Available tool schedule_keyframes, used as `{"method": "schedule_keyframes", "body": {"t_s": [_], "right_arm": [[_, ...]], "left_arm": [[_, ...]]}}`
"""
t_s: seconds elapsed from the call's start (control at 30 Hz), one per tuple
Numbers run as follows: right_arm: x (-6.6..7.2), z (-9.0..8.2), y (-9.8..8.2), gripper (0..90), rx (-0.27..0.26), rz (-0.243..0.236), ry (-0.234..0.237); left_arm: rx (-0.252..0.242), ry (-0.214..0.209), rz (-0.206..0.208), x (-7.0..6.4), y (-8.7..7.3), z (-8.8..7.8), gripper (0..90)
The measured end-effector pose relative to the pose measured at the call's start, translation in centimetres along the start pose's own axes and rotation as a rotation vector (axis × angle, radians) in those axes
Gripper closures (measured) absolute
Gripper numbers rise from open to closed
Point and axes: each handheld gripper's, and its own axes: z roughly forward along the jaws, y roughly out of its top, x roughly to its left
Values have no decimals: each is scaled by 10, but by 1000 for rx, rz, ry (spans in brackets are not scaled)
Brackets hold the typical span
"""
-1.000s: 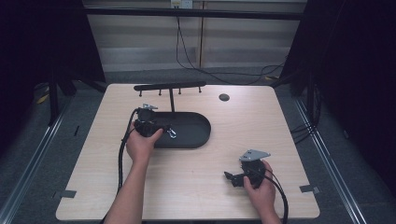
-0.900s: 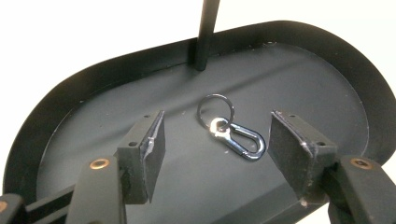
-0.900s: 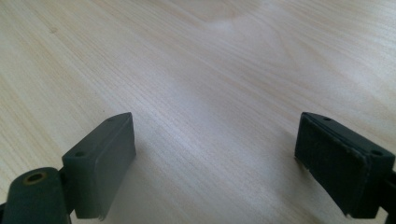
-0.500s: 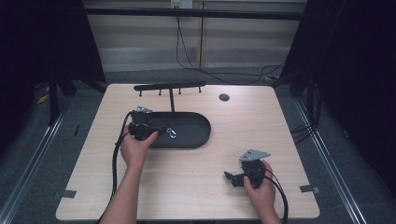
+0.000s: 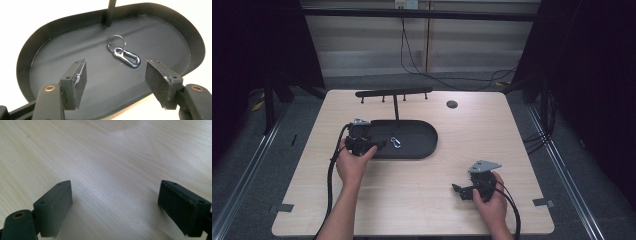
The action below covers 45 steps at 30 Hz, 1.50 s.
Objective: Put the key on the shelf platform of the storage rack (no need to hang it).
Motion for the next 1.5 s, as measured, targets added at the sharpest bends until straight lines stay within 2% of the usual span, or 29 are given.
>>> {"method": "schedule_keyframes", "body": {"t_s": [0.4,0.43,0.63,0.73,0.9,0.93,1.07,1.5], "right_arm": [[0,0,0,116,0,0,0],[0,0,0,116,0,0,0],[0,0,0,116,0,0,0],[0,0,0,116,0,0,0],[0,0,0,116,0,0,0],[0,0,0,116,0,0,0],[0,0,0,116,0,0,0],[0,0,0,116,0,0,0]], "left_arm": [[-3,0,-7,2,-11,-8,332],[1,-1,5,2,-12,-9,331],[-9,0,-8,3,-19,-13,328],[-4,1,0,5,-22,-15,328],[-20,4,-16,5,-27,-19,327],[-13,3,-3,6,-27,-20,327],[-22,1,-13,6,-32,-24,328],[-10,20,13,12,-54,-35,323]]}}
